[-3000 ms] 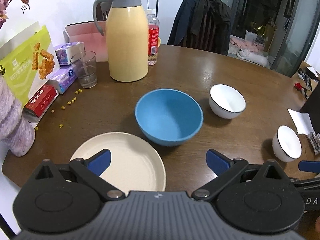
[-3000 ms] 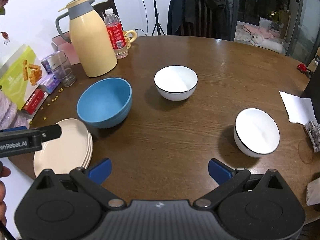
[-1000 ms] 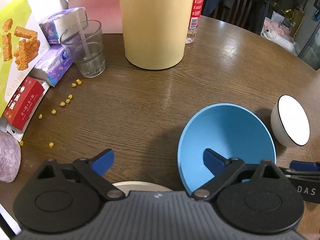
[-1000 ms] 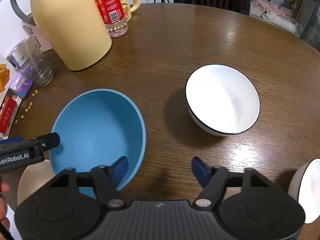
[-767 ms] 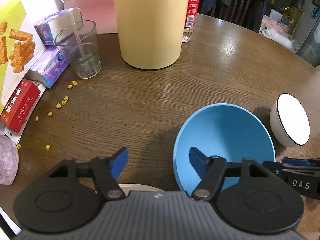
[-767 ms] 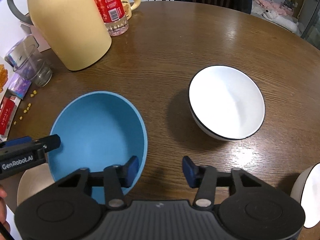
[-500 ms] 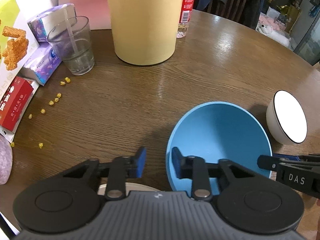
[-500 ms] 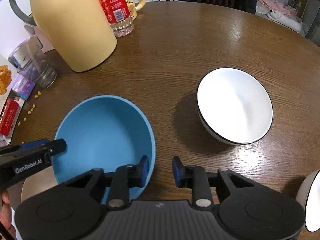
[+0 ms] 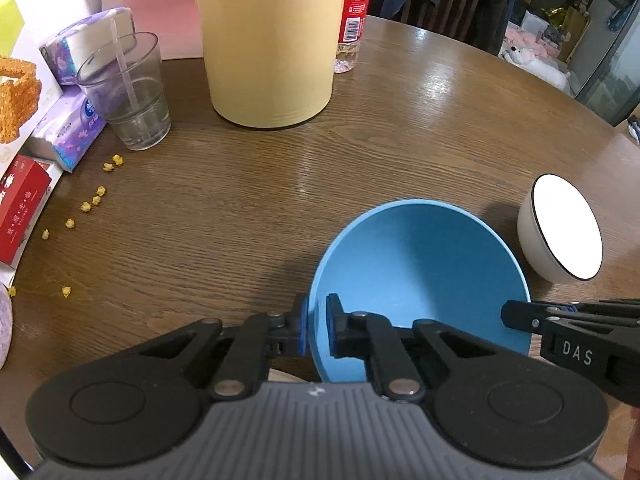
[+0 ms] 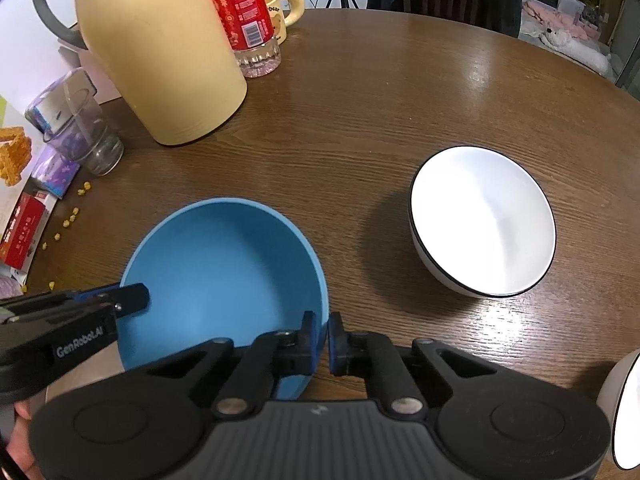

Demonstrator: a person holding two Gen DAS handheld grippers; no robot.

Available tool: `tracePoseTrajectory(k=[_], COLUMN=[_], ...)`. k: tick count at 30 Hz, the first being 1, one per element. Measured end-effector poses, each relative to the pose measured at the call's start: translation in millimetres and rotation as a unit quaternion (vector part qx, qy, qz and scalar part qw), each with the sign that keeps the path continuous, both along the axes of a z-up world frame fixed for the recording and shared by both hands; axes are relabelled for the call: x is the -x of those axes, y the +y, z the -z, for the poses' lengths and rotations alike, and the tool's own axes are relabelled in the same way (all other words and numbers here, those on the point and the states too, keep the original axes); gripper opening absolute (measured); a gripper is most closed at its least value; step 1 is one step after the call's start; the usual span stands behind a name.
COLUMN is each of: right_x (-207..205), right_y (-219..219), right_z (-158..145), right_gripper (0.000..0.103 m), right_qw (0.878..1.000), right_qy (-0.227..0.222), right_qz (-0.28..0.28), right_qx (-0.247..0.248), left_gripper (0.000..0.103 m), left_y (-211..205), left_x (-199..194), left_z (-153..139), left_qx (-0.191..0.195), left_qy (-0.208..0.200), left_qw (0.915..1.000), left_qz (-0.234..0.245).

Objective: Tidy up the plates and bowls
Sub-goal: 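Lift the blue bowl and carry it toward the cream plate stack with both grippers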

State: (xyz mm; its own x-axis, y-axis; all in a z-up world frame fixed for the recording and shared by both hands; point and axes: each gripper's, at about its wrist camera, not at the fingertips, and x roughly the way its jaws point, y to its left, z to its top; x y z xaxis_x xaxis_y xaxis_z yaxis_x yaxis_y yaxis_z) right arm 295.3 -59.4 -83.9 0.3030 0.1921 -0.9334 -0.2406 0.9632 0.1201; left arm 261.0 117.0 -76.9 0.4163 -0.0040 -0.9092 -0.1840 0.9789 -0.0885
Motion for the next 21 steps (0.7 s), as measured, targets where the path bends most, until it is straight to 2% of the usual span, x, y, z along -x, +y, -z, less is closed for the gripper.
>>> tracePoseTrajectory(k=[21], right_x=[7.1], right_y=[-8.5], right_z=[-8.9], right_gripper=[0.005], right_qw=[1.0], right_qy=[-0.01], right_qz=[0.015], right_qx=[0.006], left_gripper=[0.01], left_y=[-7.3], left_x=[2.1], left_z=[-6.0], left_qx=[0.0], left_qy=[-0.01], left_qw=[0.9999], left_qz=[0.009])
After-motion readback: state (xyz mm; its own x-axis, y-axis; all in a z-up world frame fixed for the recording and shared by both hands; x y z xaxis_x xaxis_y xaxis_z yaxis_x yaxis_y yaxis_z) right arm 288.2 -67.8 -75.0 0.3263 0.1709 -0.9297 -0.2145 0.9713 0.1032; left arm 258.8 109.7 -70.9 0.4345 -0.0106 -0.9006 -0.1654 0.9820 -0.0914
